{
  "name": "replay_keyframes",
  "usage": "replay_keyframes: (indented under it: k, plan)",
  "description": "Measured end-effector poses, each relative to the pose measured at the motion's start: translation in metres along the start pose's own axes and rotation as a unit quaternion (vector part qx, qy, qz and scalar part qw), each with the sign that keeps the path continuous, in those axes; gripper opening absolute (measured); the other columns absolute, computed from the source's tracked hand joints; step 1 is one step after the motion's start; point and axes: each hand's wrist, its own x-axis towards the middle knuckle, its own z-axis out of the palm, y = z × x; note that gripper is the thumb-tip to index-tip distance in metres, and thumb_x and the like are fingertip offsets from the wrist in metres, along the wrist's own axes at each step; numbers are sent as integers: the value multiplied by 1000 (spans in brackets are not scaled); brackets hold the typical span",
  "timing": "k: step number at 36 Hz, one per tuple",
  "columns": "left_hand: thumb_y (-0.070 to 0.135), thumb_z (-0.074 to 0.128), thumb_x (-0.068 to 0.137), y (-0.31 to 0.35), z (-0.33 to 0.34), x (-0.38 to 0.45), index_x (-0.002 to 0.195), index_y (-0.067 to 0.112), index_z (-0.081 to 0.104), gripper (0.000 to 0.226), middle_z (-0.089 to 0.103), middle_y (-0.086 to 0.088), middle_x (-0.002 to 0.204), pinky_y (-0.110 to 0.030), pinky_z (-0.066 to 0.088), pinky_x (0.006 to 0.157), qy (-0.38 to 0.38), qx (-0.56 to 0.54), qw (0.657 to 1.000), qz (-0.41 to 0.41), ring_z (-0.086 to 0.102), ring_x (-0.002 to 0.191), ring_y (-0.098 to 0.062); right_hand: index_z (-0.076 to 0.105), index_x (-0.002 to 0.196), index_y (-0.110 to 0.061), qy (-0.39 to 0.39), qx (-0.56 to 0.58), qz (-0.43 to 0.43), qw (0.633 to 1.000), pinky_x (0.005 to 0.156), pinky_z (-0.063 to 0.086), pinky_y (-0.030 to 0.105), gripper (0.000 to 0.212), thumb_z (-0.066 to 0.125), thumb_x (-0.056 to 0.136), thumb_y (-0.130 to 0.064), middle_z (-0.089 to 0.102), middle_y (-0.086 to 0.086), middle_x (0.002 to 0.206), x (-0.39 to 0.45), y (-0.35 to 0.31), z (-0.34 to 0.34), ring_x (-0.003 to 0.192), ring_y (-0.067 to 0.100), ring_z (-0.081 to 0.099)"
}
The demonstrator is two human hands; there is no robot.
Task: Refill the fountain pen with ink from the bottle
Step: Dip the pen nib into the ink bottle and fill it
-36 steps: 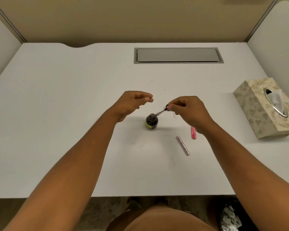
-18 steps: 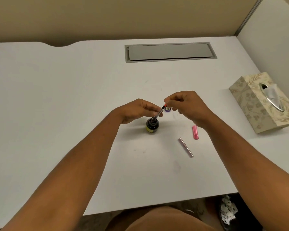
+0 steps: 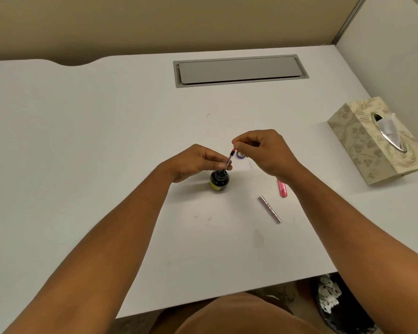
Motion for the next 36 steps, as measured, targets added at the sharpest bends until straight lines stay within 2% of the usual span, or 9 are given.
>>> replay_keyframes:
  k: [5,9,16,20,23,26,33,36]
  plan:
    - [8,68,92,-3,0,-3,117,10,72,25,75,-2,115,-24,45,101,-2,-19,1000,10,66,118,-13,76,101,-22,17,-1,-6,1000,75,50,12,12,67,93,-23,73,-16,90,-1,2,2,90,8,69]
    - [9,70,91,-4,1,-3,116,9,73,25,76,-3,113,-25,46,102,5,-20,1000,13,67,116,-14,76,102,-22,24,-20,-15,999,68,46,5,13,67,93,-24,72,-16,89,-3,0,4,87,3,67]
    - [10,71,89,-5,2,-3,115,8,73,26,76,-4,112,-28,47,104,13,-18,1000,15,68,114,-14,76,105,-21,31,-74,-31,996,78,50,16,16,66,93,-24,72,-14,90,-6,-3,5,90,10,68]
    - [8,72,89,-5,3,-4,114,8,74,25,77,-4,110,-26,48,100,16,-27,999,15,69,112,-14,76,106,-21,28,-124,-56,990,77,47,14,18,64,93,-25,70,-15,88,-9,-8,7,87,11,67]
    - [7,72,89,-5,3,-6,109,12,75,21,77,-2,109,-28,47,103,14,-28,999,19,69,113,-14,75,107,-20,26,-144,-70,987,79,48,20,19,63,94,-24,70,-12,85,-13,-11,8,84,12,66]
    - [7,72,89,-6,2,-7,109,14,75,21,77,-1,110,-29,47,104,9,-27,999,22,68,113,-13,75,107,-19,30,-150,-82,985,77,47,16,18,64,94,-24,72,-10,89,-16,-12,10,81,11,65]
    - [10,73,89,-6,1,-10,114,10,74,24,77,3,110,-14,51,90,11,-7,999,29,69,111,-8,75,107,-20,36,-154,-74,985,73,42,7,18,64,94,-24,71,-11,90,-20,-13,13,78,4,62]
    - [13,74,89,-4,1,-10,115,11,74,26,77,3,110,-13,50,90,13,3,999,30,68,112,-6,75,106,-20,41,-147,-67,986,71,40,3,17,64,94,-24,70,-12,89,-21,-12,13,77,-4,61]
